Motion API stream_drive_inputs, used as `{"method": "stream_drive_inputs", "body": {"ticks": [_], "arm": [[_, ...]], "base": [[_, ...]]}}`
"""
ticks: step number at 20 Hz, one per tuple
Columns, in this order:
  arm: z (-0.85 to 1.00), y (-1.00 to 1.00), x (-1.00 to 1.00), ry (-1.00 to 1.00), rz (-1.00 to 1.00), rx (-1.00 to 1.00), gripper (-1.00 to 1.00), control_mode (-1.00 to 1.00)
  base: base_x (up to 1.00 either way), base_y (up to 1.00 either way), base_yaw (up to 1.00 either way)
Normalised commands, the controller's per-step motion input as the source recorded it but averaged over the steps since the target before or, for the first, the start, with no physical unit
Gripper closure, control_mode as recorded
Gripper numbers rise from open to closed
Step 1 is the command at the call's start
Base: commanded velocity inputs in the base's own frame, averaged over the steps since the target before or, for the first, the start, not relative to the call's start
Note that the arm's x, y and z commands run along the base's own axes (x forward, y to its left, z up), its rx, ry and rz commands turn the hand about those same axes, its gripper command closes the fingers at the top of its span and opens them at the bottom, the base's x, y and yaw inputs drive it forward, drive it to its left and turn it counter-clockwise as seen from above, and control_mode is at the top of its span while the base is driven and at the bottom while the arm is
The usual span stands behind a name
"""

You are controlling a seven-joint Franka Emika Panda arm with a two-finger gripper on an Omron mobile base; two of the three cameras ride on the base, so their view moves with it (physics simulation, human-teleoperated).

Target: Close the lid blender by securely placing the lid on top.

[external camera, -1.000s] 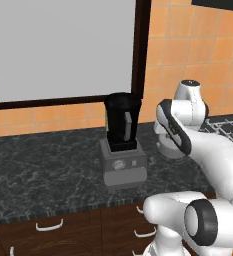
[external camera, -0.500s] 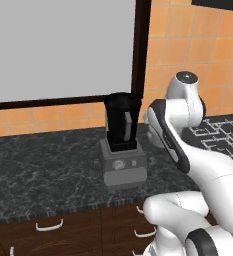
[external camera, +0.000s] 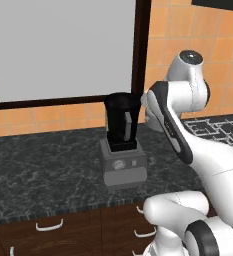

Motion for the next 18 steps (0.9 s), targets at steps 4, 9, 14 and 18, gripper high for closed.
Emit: {"method": "stream_drive_inputs", "body": {"ticks": [4, 9, 14, 18], "arm": [[1.00, 0.39, 0.01, -0.02, 0.09, 0.00, 1.00, -1.00], [1.00, 0.63, 0.08, 0.00, 0.12, 0.00, 1.00, -1.00], [0.99, 0.60, 0.01, -0.01, 0.07, 0.00, 1.00, -1.00], [0.38, 0.57, -0.04, -0.01, 0.09, 0.00, 1.00, -1.00]], "base": [[0.00, 0.00, 0.00], [0.00, 0.00, 0.00], [0.00, 0.00, 0.00], [0.00, 0.00, 0.00]]}}
